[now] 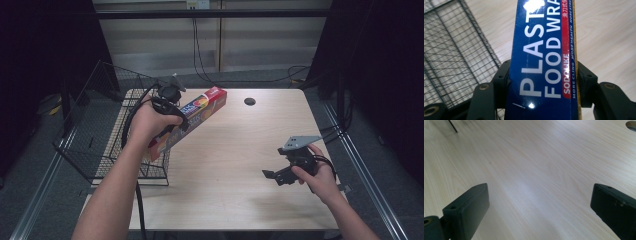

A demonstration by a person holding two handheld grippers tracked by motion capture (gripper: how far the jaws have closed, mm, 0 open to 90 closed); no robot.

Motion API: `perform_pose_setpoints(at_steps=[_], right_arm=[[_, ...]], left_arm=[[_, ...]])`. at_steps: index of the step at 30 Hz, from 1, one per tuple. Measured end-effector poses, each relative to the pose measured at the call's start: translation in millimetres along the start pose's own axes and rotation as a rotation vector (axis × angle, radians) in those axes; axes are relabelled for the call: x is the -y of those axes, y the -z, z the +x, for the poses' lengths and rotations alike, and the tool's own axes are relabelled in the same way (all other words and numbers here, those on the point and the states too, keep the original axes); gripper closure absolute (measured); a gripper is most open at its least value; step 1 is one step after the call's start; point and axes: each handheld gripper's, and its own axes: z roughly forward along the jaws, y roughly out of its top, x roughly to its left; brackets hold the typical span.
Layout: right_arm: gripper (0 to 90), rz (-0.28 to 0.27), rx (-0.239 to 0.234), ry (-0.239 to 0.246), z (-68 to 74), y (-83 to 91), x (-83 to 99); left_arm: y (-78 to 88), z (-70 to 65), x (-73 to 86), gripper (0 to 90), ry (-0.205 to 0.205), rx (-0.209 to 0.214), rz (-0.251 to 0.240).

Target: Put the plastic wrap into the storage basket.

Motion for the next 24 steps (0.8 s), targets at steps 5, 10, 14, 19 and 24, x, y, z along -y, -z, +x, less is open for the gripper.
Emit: perform_pose_setpoints(at_steps=[5,10,14,19,24], right_arm=[[1.7,-0.004,0.01,-0.007,-1.0,-1.6,4.3],[1.9,-0.003,0.009,-0.006,0.4,-1.1,6.3],[1.9,-0.004,0.007,-0.007,1.0,-1.4,6.7],[1.7,-0.003,0.007,-0.009,1.1,-4.0,8.2],[1.9,0.008,-0.006,-0.001,2.4,-7.2,9.2]], left_arm=[[5.9,7.6,0.6,43.4,0.026,-0.007,0.002],[10.9,13.3,1.1,43.4,0.061,-0.014,-0.001],[15.1,17.7,2.2,43.4,0.082,-0.029,0.002],[19.4,19.0,2.7,43.4,0.102,-0.031,0.0],[26.5,22.9,2.2,43.4,0.125,-0.037,-0.018]])
